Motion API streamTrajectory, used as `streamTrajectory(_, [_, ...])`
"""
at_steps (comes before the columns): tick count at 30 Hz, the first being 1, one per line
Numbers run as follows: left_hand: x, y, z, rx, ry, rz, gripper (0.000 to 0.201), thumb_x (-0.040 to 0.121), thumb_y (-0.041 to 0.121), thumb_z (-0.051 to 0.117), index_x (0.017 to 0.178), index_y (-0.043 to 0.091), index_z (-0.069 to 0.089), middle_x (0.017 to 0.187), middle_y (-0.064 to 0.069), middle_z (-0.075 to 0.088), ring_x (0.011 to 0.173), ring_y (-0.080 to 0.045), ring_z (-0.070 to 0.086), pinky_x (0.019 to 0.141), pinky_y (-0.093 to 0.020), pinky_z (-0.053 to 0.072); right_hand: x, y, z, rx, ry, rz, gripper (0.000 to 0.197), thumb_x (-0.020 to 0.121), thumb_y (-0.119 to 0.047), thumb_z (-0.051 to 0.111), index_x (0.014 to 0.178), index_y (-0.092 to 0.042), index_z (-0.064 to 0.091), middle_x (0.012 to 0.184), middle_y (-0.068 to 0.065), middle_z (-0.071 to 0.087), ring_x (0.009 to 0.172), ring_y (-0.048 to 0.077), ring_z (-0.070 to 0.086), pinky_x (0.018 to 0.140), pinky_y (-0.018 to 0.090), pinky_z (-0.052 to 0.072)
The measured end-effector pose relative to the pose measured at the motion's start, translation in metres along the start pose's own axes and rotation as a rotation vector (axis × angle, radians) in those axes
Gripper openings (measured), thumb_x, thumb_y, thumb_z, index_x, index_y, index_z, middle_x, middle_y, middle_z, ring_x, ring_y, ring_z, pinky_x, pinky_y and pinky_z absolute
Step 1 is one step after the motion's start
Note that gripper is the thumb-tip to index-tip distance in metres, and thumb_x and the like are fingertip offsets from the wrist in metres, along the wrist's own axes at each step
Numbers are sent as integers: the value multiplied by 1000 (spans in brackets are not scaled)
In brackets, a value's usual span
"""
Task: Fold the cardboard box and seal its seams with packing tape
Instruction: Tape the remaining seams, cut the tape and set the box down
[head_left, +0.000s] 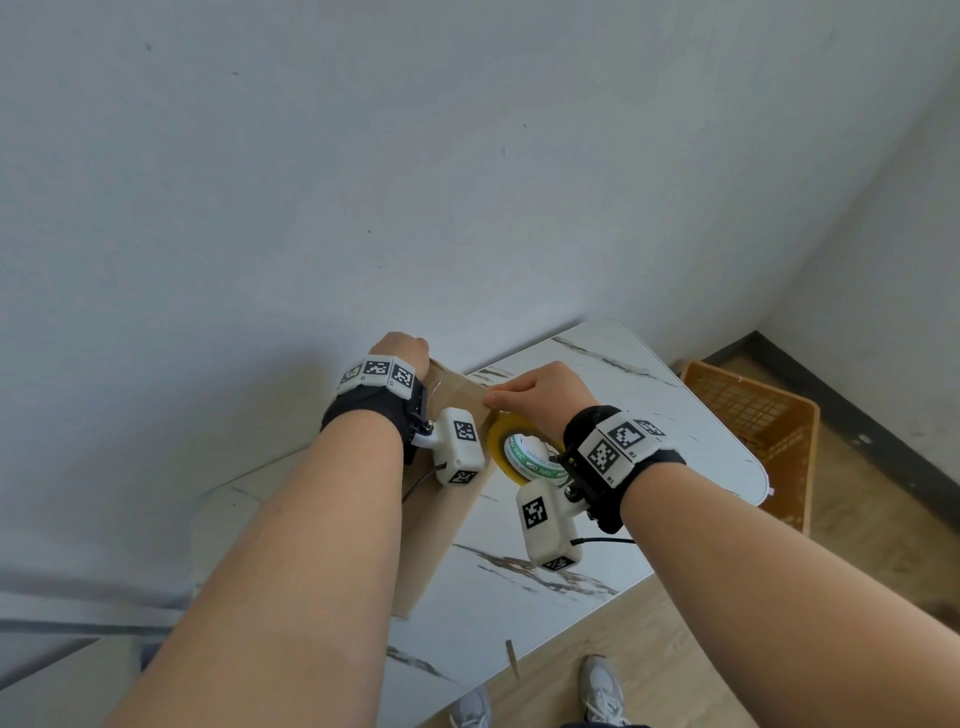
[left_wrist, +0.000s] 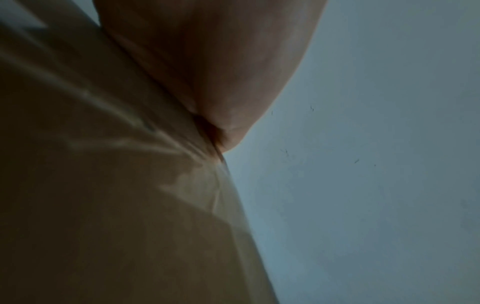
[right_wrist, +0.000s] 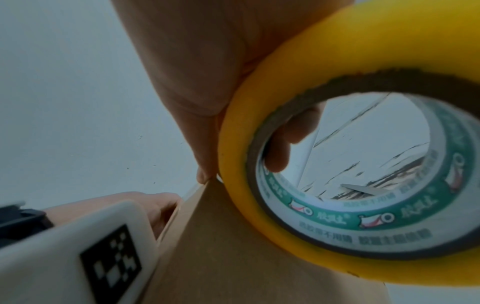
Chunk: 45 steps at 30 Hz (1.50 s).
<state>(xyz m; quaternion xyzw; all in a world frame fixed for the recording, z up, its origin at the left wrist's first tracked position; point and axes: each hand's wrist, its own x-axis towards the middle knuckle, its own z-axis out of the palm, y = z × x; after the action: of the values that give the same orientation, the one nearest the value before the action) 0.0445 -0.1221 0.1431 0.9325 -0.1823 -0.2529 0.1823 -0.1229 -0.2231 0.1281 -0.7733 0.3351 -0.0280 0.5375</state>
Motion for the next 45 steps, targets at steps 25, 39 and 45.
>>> streamTrajectory(25, [-25, -4, -6, -122, -159, 255, 13, 82, 27, 72, 93, 19, 75, 97, 5, 65, 97, -14, 58, 81, -23, 40, -6, -10, 7, -125, -31, -22, 20, 85, -33, 68, 104, -33, 75, 105, -10, 70, 89, 7, 61, 82, 26, 50])
streamTrajectory(39, [-28, -11, -13, -75, 23, 151, 43, 94, 34, 55, 133, 16, 54, 141, -4, 49, 128, -22, 48, 105, -30, 36, -8, -1, 3, -170, 5, 28, 32, 81, -52, 68, 88, -23, 78, 74, -11, 68, 70, 10, 62, 62, 25, 50])
streamTrajectory(45, [-28, -16, -20, -26, 26, 65, 31, 99, 27, 45, 111, 8, 67, 118, -7, 64, 114, -27, 56, 91, -31, 43, 2, -13, -8, -368, 22, 26, 40, 77, -54, 70, 90, -17, 74, 88, -2, 71, 84, 17, 66, 76, 33, 56])
